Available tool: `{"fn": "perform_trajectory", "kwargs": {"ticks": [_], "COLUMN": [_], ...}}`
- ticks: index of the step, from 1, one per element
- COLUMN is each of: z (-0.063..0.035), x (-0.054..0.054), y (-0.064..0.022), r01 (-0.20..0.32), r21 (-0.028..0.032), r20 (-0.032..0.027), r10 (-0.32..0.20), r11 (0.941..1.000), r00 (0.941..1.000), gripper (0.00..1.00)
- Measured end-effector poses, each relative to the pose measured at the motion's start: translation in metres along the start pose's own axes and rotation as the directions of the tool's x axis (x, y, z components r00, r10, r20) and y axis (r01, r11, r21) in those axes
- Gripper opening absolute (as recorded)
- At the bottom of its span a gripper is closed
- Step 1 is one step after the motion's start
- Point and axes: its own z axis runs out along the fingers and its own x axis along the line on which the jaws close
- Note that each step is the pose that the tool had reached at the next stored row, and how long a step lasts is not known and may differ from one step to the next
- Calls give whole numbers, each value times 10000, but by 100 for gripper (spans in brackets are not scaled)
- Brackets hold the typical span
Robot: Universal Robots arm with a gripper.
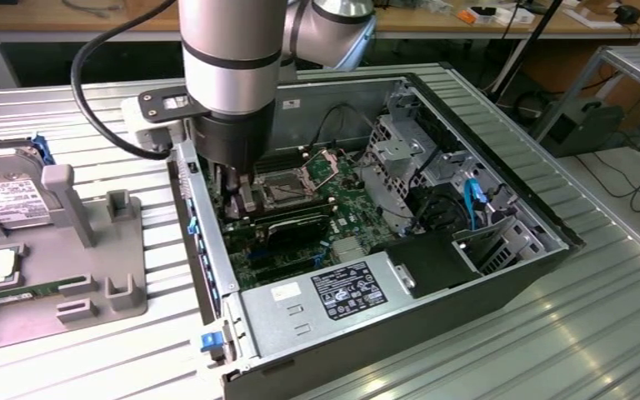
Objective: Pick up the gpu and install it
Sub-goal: 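Press down on the gpu until it lock into place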
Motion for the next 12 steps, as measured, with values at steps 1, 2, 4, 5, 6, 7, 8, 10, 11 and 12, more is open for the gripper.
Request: {"fn": "perform_trajectory", "kwargs": {"ticks": [1,2,4,5,6,7,8,10,11,12], "z": [0,0,1,0,1,0,0,1,0,0], "x": [-1,-1,-3,-3,-3,-3,-3,-3,-3,-3], "y": [10,15,35,35,36,37,38,39,40,46], "r01": [-1,0,-1,0,0,-2,-1,-3,-9,-20], "r21": [0,0,1,0,0,0,0,1,1,1], "r20": [-1,-1,1,0,1,0,0,1,0,2], "r10": [1,0,1,0,0,2,1,3,9,20], "r11": [10000,10000,10000,10000,10000,10000,10000,10000,10000,10000], "r00": [10000,10000,10000,10000,10000,10000,10000,10000,10000,10000], "gripper": [11,11,11,11,11,11,11,11,11,11]}}
